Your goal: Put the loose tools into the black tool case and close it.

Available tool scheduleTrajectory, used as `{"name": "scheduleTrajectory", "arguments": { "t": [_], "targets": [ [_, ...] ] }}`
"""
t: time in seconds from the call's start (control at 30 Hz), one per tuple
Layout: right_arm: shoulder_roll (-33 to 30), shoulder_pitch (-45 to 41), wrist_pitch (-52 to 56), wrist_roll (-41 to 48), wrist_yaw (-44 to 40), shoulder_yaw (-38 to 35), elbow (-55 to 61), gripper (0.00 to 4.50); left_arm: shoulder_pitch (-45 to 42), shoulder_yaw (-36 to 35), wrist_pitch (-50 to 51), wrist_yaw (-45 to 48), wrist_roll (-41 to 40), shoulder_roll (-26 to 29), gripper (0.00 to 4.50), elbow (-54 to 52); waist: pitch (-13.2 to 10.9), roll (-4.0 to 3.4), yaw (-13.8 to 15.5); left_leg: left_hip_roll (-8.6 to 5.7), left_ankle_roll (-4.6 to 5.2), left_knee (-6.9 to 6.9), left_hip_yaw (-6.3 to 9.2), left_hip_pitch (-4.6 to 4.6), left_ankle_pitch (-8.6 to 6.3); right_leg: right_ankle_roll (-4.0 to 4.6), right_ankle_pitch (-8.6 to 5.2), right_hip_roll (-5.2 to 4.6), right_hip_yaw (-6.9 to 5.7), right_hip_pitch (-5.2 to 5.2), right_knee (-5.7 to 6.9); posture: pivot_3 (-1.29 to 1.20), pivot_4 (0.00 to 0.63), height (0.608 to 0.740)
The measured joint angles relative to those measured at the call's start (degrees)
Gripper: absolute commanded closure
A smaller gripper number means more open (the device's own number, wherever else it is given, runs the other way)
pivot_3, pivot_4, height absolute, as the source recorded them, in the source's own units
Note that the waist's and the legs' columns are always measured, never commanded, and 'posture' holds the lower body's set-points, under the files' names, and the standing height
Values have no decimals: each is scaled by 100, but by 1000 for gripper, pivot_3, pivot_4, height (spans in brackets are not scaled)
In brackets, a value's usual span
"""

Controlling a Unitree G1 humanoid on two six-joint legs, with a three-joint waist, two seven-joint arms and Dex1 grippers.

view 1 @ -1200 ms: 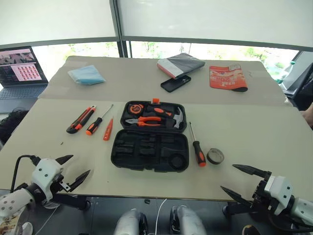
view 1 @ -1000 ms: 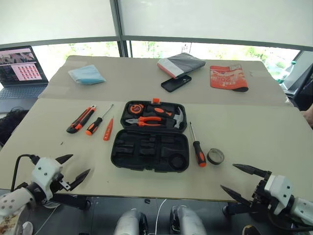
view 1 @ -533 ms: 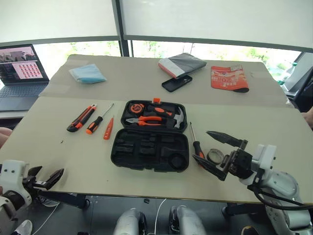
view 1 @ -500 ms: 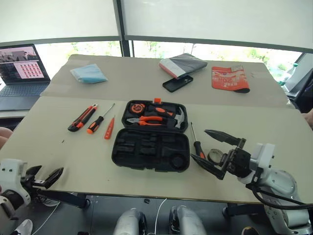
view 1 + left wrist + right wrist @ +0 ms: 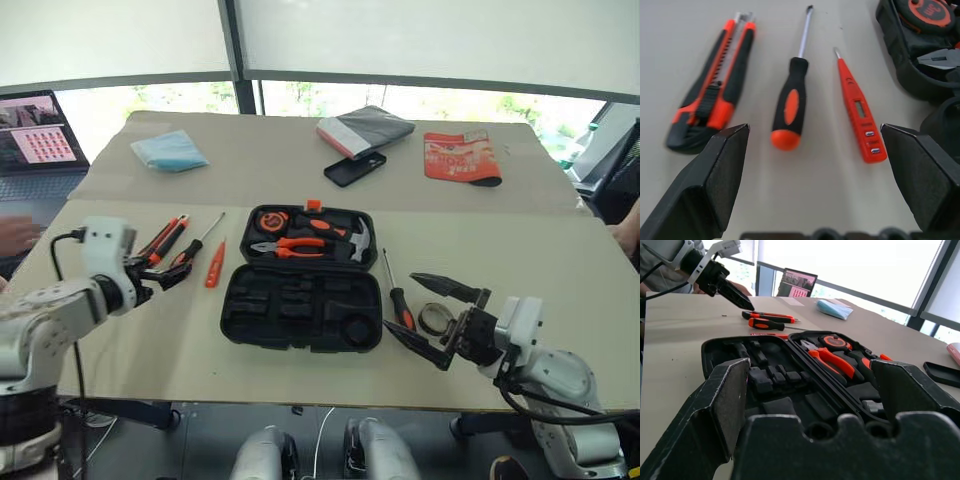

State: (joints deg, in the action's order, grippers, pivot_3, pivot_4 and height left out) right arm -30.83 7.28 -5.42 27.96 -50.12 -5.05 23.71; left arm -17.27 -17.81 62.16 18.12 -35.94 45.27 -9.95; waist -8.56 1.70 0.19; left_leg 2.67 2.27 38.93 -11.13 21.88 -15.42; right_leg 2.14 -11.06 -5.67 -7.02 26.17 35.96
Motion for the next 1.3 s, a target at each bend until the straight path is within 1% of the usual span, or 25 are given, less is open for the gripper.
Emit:
{"name": "scheduleTrajectory", "arguments": {
  "t": [0.07,0.2,0.23,0.33,0.5,0.77,0.8,0.83,0.9,0.97,1.0,1.1,1.17,1.3],
  "targets": [
    [40,2,-45,-33,-12,1,-52,45,-131,171,-138,-13,237,-5,0,256,0,0,0,5,-11,0,1,-2,4,0,0,3,0,1,3,0,150,740],
    [74,35,-88,-85,-47,4,-106,45,-624,471,-665,25,700,-180,0,1096,-1,2,49,12,-24,2,6,-8,12,2,0,-5,1,-1,12,0,150,740],
    [74,57,-108,-87,-48,-5,-107,45,-684,505,-729,66,763,-190,0,1195,-1,3,50,13,-24,2,7,-8,12,2,0,-18,0,0,13,0,150,740],
    [73,102,-155,-90,-54,-25,-141,45,-798,615,-901,189,917,-236,0,1412,-1,3,42,13,-22,1,9,-5,11,4,0,-19,1,1,12,0,150,740],
    [71,107,-172,-87,-94,-33,-159,45,-1204,930,-1211,408,1213,-556,0,2221,-1,6,49,4,-17,8,8,3,12,4,0,1,-3,0,13,0,150,740],
    [56,95,-172,-89,-68,-47,-164,45,-1724,1035,-1601,641,1588,-845,0,3132,-1,17,44,6,-10,10,9,1,14,4,0,4,-3,-1,16,0,150,740],
    [56,95,-171,-90,-51,-47,-161,0,-1778,1048,-1605,670,1624,-845,516,3210,-1,17,46,6,-10,10,10,-1,15,4,0,4,-3,-2,17,0,150,740],
    [56,97,-171,-91,-32,-47,-156,0,-1840,1052,-1630,690,1671,-849,619,3321,-1,17,47,5,-10,11,10,-2,15,3,0,3,-2,-2,19,0,150,740],
    [56,111,-170,-99,20,-49,-120,0,-1893,1041,-1746,692,1769,-855,1428,3489,-1,17,47,5,-11,12,10,-5,14,3,0,2,-2,-4,21,0,150,740],
    [55,128,-168,-121,49,-53,-87,0,-1924,1021,-1839,693,1824,-858,2143,3599,0,18,47,5,-10,12,11,-5,14,3,0,1,-2,-4,22,0,150,740],
    [51,131,-166,-132,65,-53,-70,0,-1933,1014,-1888,698,1869,-866,2593,3636,0,18,47,5,-10,12,11,-4,14,3,0,1,-1,-4,21,0,150,740],
    [-7,120,-163,-135,68,-60,-56,0,-1921,1000,-2083,789,1887,-905,3623,3691,0,19,54,4,-2,14,11,0,16,3,0,0,-3,-3,20,0,150,740],
    [-45,37,-170,-132,47,-123,-54,0,-1807,886,-2263,860,1859,-933,3624,3658,-1,20,46,4,33,16,11,3,33,3,0,-1,-2,-2,19,0,150,740],
    [-133,-331,-251,-67,42,-343,-47,0,-1609,439,-2300,1089,1447,-1012,3624,3110,-12,41,28,11,31,18,14,7,35,4,1,-21,-4,1,19,0,150,740]
  ]
}}
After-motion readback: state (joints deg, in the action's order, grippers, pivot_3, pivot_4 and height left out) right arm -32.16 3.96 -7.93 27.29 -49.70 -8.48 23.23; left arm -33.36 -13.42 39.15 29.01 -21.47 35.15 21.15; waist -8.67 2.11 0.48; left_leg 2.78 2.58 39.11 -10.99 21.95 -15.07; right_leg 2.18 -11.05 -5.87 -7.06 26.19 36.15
